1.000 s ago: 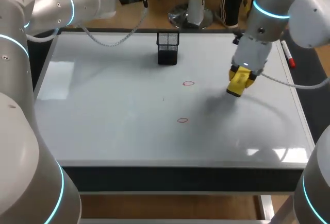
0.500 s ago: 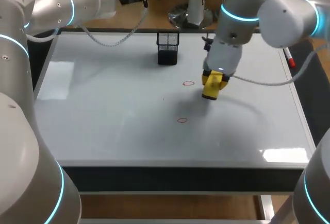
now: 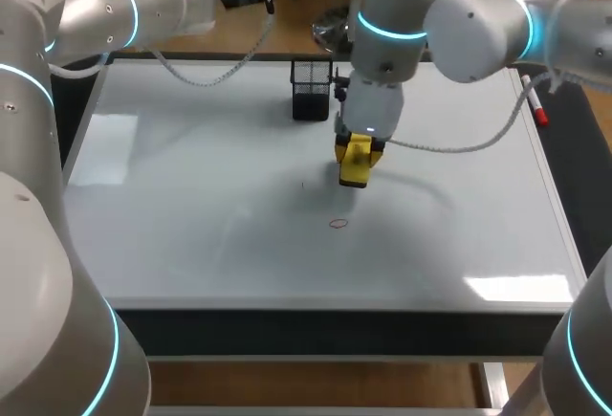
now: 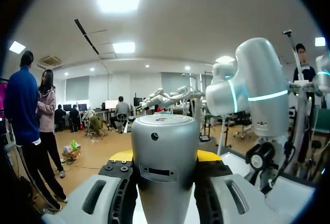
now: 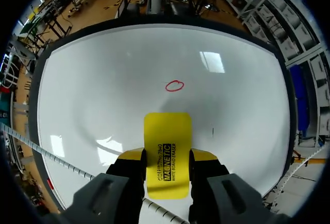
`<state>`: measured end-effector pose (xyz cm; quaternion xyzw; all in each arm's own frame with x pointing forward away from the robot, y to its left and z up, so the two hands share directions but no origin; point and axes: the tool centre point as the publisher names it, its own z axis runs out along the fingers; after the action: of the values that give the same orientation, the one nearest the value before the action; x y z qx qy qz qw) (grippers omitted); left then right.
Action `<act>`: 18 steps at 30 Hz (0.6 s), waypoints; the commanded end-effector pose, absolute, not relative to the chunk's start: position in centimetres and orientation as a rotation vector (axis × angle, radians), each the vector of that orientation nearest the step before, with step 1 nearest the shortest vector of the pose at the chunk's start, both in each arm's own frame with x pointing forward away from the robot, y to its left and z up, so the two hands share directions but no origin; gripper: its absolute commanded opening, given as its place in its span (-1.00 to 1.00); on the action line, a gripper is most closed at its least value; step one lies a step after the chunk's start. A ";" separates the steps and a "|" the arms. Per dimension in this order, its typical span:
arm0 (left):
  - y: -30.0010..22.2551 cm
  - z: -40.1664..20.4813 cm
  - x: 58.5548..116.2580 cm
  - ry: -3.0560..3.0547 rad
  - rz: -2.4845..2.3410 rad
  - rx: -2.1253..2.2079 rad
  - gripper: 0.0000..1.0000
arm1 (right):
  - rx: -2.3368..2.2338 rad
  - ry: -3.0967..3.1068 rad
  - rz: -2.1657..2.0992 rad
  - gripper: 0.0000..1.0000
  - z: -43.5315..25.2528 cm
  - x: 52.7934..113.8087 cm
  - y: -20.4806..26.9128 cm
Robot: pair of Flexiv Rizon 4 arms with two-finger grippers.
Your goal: Pick up the inspection probe, press it on each red-marked spot on the whiteboard one by one, put down the probe, pick up the eraser, and wipe off all the red marks.
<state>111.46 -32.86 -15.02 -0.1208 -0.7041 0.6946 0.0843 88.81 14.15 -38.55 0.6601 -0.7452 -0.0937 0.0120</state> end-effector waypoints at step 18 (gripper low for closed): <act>-32.9 -15.0 111.7 -2.096 2.071 -0.365 -1.00 | 2.083 -2.197 -0.240 -1.00 -40.8 91.6 17.5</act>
<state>111.46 -32.86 -15.02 -0.1208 -0.7042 0.6946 0.0843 91.14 17.15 -40.42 0.6838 -0.7236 -0.0852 0.0401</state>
